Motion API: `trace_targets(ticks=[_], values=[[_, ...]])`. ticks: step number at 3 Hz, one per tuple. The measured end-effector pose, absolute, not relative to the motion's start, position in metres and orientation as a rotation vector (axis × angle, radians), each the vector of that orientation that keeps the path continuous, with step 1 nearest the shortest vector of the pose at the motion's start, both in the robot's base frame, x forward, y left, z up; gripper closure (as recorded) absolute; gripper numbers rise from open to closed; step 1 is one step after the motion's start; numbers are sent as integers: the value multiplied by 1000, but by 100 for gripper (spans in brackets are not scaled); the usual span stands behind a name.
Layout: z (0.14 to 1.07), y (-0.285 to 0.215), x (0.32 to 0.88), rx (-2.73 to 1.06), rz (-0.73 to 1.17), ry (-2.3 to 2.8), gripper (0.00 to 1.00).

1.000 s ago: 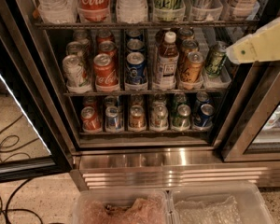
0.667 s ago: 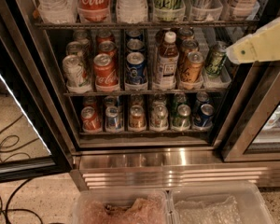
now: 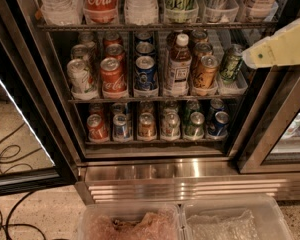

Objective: Pick green can from top shelf of fridge

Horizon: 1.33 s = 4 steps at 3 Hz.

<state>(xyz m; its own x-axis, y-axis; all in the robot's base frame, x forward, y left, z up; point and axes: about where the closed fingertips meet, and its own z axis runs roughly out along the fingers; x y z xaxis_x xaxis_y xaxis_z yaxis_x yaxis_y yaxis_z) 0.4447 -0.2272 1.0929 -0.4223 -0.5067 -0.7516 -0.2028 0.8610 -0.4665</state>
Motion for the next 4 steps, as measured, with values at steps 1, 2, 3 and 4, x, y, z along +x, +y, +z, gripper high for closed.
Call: trace_targets(ticks=[1,2,3,4], values=[[1093,-227,445,-519,-374,2011,0],[1098,-228,439,-623,-379,2013,0],[1098,-228,440,-622,-380,2013,0],[1098,-228,440,-622,-380,2013,0]])
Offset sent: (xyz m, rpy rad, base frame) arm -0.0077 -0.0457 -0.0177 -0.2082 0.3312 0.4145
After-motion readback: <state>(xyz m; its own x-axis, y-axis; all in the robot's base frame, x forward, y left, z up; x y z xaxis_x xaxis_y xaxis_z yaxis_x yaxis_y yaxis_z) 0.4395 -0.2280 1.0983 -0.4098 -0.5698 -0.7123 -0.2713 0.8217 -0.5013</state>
